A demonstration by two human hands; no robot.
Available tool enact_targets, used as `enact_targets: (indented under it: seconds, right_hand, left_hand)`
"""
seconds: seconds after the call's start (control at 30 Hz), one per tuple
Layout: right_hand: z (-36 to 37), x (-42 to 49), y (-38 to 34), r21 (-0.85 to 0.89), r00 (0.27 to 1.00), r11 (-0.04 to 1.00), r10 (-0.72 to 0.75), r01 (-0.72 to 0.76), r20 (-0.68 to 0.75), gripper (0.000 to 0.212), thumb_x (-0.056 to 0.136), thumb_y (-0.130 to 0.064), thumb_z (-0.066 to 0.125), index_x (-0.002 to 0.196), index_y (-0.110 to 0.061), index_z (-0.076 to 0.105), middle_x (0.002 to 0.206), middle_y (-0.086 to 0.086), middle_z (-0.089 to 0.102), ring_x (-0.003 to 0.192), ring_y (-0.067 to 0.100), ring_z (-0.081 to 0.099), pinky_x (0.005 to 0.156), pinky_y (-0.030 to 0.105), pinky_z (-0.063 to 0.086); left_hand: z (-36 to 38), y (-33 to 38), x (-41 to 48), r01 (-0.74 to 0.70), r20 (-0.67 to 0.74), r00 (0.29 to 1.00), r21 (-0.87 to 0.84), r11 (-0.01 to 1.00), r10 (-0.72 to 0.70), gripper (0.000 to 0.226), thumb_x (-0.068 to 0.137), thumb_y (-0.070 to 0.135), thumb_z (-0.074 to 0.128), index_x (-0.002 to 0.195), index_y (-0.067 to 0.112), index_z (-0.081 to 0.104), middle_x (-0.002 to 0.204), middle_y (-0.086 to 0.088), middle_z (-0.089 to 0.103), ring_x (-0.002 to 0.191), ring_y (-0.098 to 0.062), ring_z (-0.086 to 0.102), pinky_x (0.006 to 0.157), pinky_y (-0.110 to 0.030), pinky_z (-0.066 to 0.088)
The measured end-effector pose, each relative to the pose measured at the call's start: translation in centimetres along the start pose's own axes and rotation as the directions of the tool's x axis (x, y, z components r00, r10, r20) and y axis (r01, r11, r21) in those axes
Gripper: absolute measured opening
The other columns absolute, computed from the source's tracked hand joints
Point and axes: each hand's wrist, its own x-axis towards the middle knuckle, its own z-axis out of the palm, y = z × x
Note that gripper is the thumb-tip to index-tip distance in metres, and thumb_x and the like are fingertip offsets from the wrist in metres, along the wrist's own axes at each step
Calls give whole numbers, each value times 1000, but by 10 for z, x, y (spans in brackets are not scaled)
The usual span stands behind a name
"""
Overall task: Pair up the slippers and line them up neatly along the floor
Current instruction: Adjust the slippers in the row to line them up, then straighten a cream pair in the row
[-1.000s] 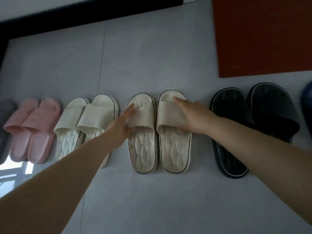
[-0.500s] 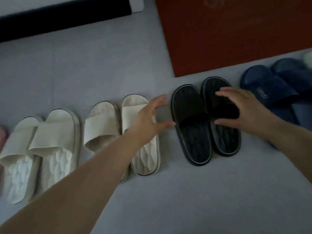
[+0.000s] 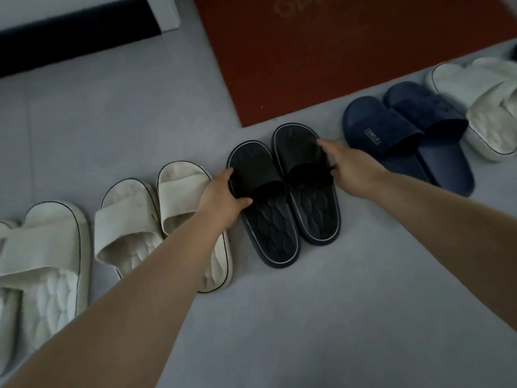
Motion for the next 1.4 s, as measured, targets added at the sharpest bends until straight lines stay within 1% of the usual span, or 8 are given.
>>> enact_targets:
  seconds: [0.33, 0.5, 0.67, 0.8, 0.9, 1.2, 1.3, 1.4]
  right_hand:
    - [0, -8, -2, -90, 995, 992, 95, -92, 28, 71, 88, 1, 46, 147, -22, 14, 126, 22, 56, 110, 37, 56, 95, 41, 46]
    - [-19, -29, -23, -121, 993, 990, 87, -77, 84, 80, 86, -2, 51, 148, -22, 5, 151, 14, 27, 128, 38, 43, 104, 44, 39]
    - [-61, -86, -48, 110, 989, 985, 122, -130, 80, 79, 86, -11, 61, 147, -12, 10, 142, 15, 43, 125, 30, 45, 98, 35, 39]
    - [-106, -132, -55, -9, 915, 978, 199, -209, 351, 68, 85, -19, 64, 142, -17, 27, 130, 2, 57, 114, 19, 54, 88, 22, 39]
    - [-121, -143, -51, -58, 918, 985, 171, -160, 359, 48, 86, -21, 62, 131, -21, 46, 116, -2, 65, 100, 13, 57, 71, 16, 40]
    - [-100, -98, 83, -170, 990, 985, 20, 4, 139, 44, 86, -17, 57, 128, -12, 48, 133, 10, 49, 121, 27, 47, 97, 31, 36]
    - [-127, -56, 154, -70, 999, 997, 45, -44, 8, 63, 81, -15, 62, 138, -16, 35, 142, 13, 40, 127, 32, 43, 103, 37, 38]
    - [-151, -8, 207, -103, 995, 995, 2, 9, 101, 86, 77, -17, 68, 146, -17, 17, 146, 14, 36, 126, 34, 44, 99, 39, 41]
  left_hand:
    - [11, 2, -16, -6, -32, 999, -63, 998, 4, 72, 80, 16, 69, 141, 14, 33, 146, -8, 40, 127, -28, 48, 110, -40, 37]
    - [-9, 18, -32, -41, -52, 998, -42, 998, 38, 63, 80, 23, 69, 136, 13, 40, 139, -9, 48, 124, -27, 50, 105, -36, 39]
    - [-35, 58, -56, -146, -3, 989, -235, 961, 149, 49, 81, 32, 67, 123, 11, 52, 125, -10, 59, 109, -22, 58, 96, -37, 48]
    - [-40, 81, -84, -208, 89, 968, -225, 952, 233, 44, 80, 34, 67, 117, 12, 56, 118, -9, 62, 98, -17, 58, 94, -40, 50]
    - [-39, 94, -88, -236, 113, 957, -230, 944, 266, 44, 80, 35, 67, 117, 14, 56, 112, -5, 64, 102, -19, 60, 95, -40, 50]
    - [30, 117, -59, -207, 160, 963, -63, 976, 215, 47, 78, 26, 71, 120, 16, 52, 101, 5, 60, 81, -9, 60, 77, -20, 49]
    - [74, 151, -38, -171, 132, 977, -4, 985, 170, 57, 75, 24, 74, 127, 17, 48, 117, -1, 59, 99, -20, 60, 88, -29, 48]
    - [123, 191, -8, -134, 64, 988, -79, 988, 140, 71, 71, 25, 77, 133, 21, 42, 131, 2, 52, 112, -11, 49, 95, -28, 41]
